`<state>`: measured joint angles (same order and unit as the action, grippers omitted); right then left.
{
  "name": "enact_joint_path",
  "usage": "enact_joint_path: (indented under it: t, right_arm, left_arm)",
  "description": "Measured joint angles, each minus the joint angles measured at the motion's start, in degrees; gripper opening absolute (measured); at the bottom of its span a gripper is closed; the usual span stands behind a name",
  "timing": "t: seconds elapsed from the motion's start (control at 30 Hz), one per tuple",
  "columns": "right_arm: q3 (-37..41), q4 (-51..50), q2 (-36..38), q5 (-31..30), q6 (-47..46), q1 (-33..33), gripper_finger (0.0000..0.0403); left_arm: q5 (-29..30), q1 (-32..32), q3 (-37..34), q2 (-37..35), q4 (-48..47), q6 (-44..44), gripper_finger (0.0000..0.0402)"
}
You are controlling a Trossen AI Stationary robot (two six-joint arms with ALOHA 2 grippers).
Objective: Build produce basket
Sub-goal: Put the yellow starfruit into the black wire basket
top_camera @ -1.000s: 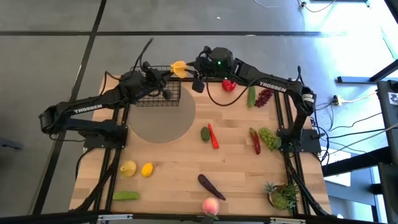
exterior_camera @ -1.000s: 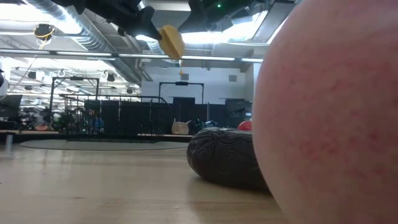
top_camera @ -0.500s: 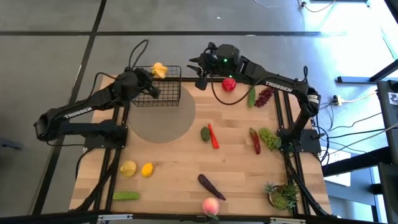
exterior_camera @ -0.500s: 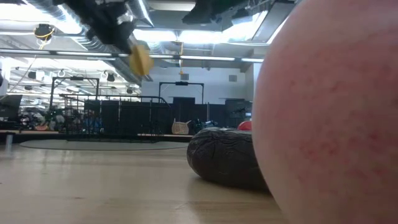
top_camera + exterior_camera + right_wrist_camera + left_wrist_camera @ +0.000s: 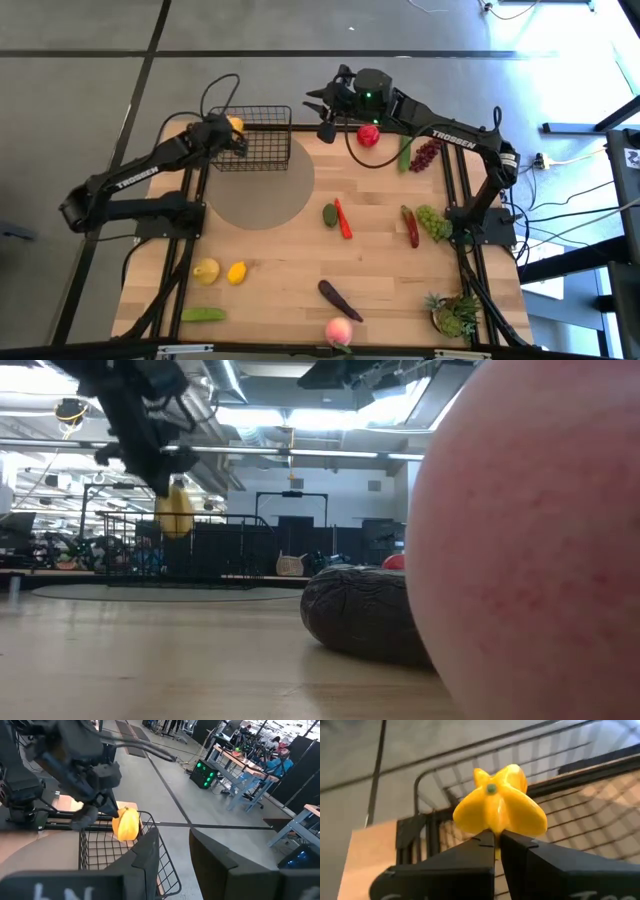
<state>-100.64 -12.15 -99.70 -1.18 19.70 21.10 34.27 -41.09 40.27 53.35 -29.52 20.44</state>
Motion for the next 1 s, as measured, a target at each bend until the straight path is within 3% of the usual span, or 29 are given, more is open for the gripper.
enact_joint_path:
  t: [0.4, 0.77, 1.0]
  right_arm:
    - [0.0, -0.02, 0.0, 1.32, 0.07, 0.02, 0.011]
    - [0.0, -0.1, 0.02, 1.3, 0.26, 0.04, 0.011]
    - [0.0, -0.15, 0.02, 1.3, 0.26, 0.04, 0.011]
  left_arm:
    - [-1.15, -6.15, -6.2, 8.78, 9.05, 4.51, 0.0]
    - [-3.17, -9.35, -6.33, 19.27, 17.88, 1.31, 0.0]
    - [-3.16, -9.33, -6.31, 20.38, 17.02, 1.34, 0.0002]
